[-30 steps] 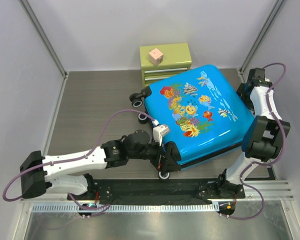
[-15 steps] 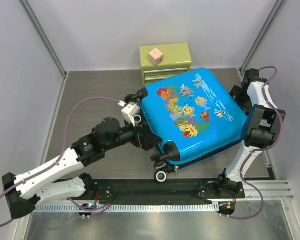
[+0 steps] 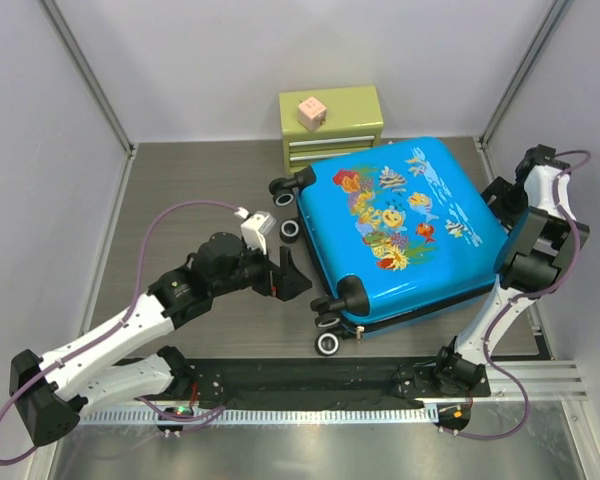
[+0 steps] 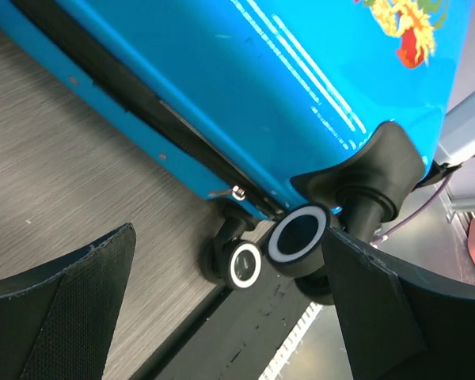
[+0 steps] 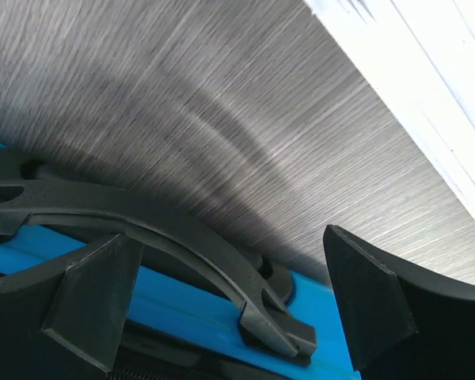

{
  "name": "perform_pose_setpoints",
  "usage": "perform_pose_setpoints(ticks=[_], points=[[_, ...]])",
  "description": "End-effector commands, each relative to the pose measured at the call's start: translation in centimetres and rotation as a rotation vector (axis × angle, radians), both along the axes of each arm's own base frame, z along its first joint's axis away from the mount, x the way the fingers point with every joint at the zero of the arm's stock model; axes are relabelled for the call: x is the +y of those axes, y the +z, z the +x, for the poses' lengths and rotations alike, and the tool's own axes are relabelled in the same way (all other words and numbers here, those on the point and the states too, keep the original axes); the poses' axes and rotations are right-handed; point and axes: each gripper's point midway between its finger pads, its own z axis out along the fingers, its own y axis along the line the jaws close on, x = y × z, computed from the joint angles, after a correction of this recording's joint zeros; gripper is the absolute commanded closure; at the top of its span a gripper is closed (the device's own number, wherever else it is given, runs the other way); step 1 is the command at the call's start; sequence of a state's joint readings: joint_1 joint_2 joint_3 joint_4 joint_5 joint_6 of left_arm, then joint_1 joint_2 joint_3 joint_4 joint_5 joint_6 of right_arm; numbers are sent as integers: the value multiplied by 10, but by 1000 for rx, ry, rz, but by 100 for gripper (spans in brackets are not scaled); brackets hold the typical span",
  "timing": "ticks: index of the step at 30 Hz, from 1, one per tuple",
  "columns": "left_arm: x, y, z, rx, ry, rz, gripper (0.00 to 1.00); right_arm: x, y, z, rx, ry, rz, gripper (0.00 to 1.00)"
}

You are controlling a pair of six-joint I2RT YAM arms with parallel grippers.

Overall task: Pack the luggage
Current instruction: Zip the luggage at the center of the board.

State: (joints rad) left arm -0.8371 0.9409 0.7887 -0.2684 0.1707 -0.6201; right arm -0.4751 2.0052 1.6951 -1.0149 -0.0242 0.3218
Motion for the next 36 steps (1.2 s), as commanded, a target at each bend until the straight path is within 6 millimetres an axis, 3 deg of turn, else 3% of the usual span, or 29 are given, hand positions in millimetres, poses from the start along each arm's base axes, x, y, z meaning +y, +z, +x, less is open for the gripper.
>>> perform_pose_setpoints(ticks=[1, 2, 4, 5, 8, 9, 11, 12, 13, 15, 19, 27, 29, 36], points=[[9, -12, 0, 37, 41, 40, 0, -32, 58, 51, -228, -56, -208, 0], [13, -16, 1, 42, 62, 49, 0, -8, 60, 63, -230, 14, -214, 0], [15, -15, 2, 38, 76, 41, 0, 16, 64, 70, -198, 96, -275, 0], [15, -11, 4, 33, 91, 27, 0, 47, 65, 78, -196, 176, -291, 0], [12, 11, 8, -5, 94, -22, 0, 65, 73, 77, -178, 239, -366, 0], [11, 15, 9, -24, 89, -19, 0, 76, 66, 76, -190, 284, -325, 0], [11, 26, 10, -52, 79, -20, 0, 80, 78, 88, -295, 416, -342, 0], [13, 22, 10, -60, 72, 9, 0, 84, 67, 83, -287, 481, -335, 0], [13, 22, 10, -63, 67, 20, 0, 94, 69, 88, -335, 566, -307, 0], [15, 20, 8, -59, 56, 43, 0, 100, 65, 83, -335, 751, -320, 1], [16, 23, 2, -62, 26, 38, 0, 93, 71, 84, -331, 873, -386, 0], [25, 21, -2, -55, 37, 59, 0, 83, 121, 94, -420, 1018, -508, 0], [27, 20, -2, -55, 42, 62, 0, 85, 139, 91, -452, 1044, -495, 0], [29, 22, -2, -50, 26, 93, 0, 89, 174, 62, -426, 1162, -519, 0]])
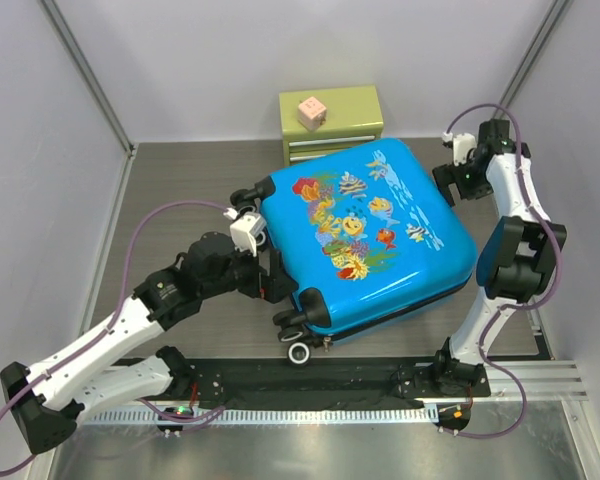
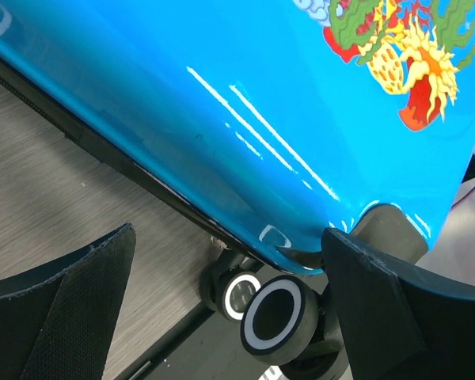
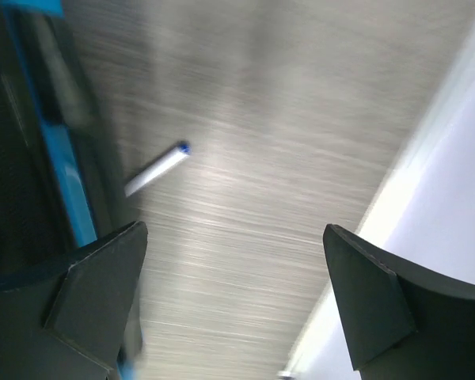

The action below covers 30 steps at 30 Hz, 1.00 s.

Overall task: Pack the luggage
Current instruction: Zip the luggage at the center of the board.

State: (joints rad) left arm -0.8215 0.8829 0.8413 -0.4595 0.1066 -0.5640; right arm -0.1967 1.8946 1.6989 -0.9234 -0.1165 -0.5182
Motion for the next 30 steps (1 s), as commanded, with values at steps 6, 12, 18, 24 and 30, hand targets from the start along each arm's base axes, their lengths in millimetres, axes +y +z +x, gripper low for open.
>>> perform_pose_setpoints(ticks=[6, 12, 18, 24, 30], points=[[-4, 20, 6, -20, -44, 12, 0, 2, 134, 0, -349, 125, -54, 0], [-4, 27, 16, -40, 0, 3, 0, 10, 192, 0, -518, -98, 74, 0], [12, 17, 32, -15, 46, 2, 0, 113, 309, -40, -756, -9, 521, 4], [57, 21, 54, -14, 154, -59, 0, 291, 308, -115, -580, 386, 771, 10], [111, -17, 66, 118, 334, 7, 0, 417, 248, -217, -320, 672, 684, 12]])
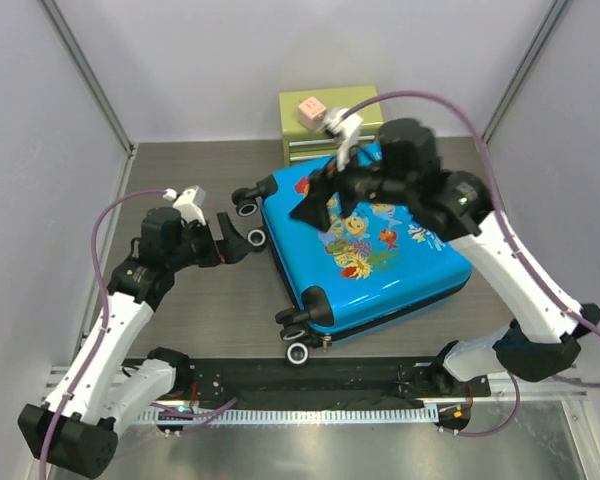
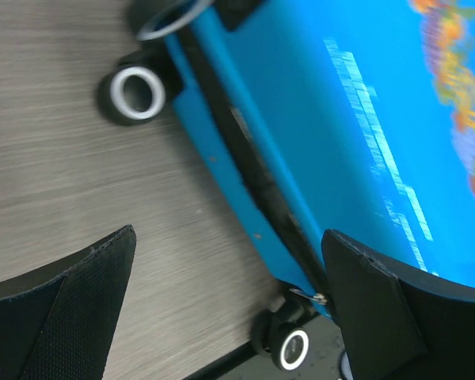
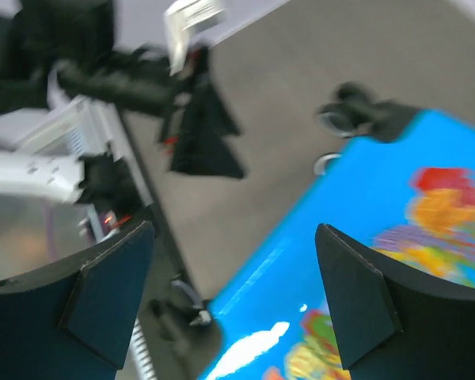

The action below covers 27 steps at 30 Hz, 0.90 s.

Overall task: Pack the luggage
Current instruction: Zip the luggage at the center of the board.

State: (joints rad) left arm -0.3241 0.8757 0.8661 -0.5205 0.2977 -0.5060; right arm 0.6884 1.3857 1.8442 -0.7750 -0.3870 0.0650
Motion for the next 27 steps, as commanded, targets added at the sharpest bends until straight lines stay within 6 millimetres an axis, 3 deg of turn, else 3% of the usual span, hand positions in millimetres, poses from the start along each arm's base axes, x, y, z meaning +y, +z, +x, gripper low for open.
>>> perform_pose_setpoints(ticks=[1, 3, 5, 6, 10, 15, 20, 23, 27], points=[[25, -22, -4, 85, 42, 23, 0, 52, -52, -50, 131, 72, -139, 12], [32, -21, -4, 65, 67, 35, 0, 79, -73, -88, 182, 171, -172, 14], [36, -25, -6, 60, 84, 44, 0, 92, -89, -110, 214, 213, -211, 16], [38, -25, -8, 57, 105, 40, 0, 100, -97, -133, 221, 266, -235, 16], [33, -43, -18, 142, 93, 14, 0, 106, -120, -155, 242, 309, -317, 16], [33, -61, -21, 191, 119, 2, 0, 99, -159, -152, 256, 327, -477, 16], [46, -61, -12, 168, 216, 20, 0, 95, -188, -144, 247, 319, -603, 16], [42, -63, -12, 165, 219, -10, 0, 92, -183, -138, 242, 267, -633, 18], [34, -70, -12, 164, 192, -38, 0, 85, -142, -143, 262, 195, -543, 20]])
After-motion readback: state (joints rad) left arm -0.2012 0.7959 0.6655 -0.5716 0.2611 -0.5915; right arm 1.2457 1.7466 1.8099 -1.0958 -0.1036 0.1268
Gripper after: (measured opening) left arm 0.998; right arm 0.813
